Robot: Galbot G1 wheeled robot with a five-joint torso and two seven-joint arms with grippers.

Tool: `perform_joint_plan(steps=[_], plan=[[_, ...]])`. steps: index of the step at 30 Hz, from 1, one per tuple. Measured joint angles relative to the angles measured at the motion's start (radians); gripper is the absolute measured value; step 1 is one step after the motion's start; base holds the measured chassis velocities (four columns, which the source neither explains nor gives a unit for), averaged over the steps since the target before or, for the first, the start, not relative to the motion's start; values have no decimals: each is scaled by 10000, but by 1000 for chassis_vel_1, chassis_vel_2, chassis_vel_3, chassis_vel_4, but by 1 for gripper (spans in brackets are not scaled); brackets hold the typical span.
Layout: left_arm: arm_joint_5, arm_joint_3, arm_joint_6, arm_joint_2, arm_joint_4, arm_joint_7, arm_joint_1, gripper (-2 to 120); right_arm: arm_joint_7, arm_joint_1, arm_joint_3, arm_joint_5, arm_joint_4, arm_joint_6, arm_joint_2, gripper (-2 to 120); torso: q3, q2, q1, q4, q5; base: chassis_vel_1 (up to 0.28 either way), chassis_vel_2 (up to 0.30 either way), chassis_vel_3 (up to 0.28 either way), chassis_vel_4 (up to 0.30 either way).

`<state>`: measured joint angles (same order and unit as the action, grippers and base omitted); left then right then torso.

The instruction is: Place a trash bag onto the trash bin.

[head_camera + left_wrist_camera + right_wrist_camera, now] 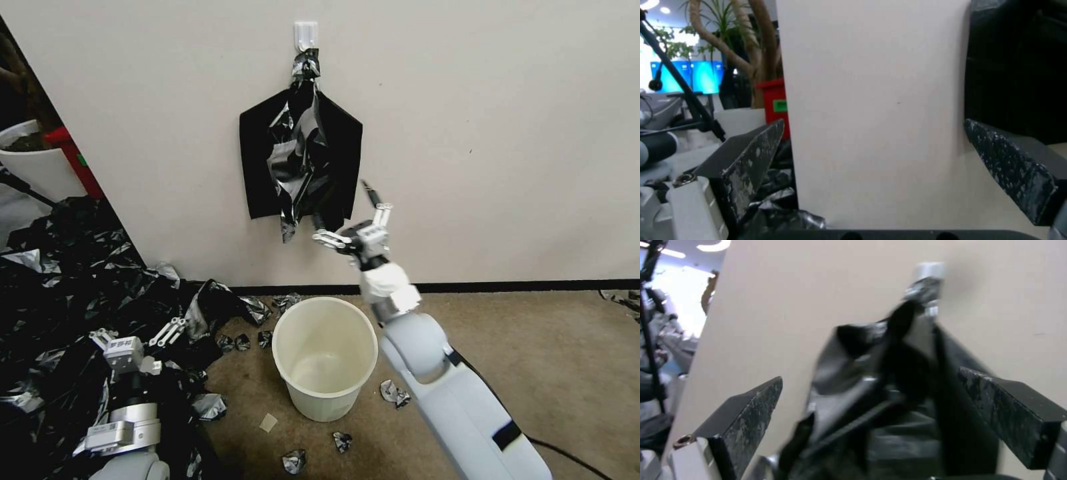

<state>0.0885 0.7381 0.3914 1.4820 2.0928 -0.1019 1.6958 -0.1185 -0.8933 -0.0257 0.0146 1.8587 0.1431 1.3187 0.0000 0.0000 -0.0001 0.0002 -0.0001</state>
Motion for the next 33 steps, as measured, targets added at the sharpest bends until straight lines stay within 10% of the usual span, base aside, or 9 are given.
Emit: perform_joint_plan(steps=[12, 24, 33], plan=[[4, 93, 39, 69, 24, -41, 69, 100, -407, 1169, -434, 450, -858, -1512, 604, 97, 0, -1, 0, -1, 0, 0, 0, 0, 0], [38, 34, 45, 86, -183, -63, -135, 100, -554, 1259, -502, 1257, -1013, -2438, 579, 55, 0, 0, 0, -2, 2, 0, 0, 0, 0], [77, 22, 37, 46, -316, -67, -235, 100, -560, 1252, -694, 1237, -836, -2828, 578, 84, 0, -1, 0, -2, 1, 0, 0, 0, 0]])
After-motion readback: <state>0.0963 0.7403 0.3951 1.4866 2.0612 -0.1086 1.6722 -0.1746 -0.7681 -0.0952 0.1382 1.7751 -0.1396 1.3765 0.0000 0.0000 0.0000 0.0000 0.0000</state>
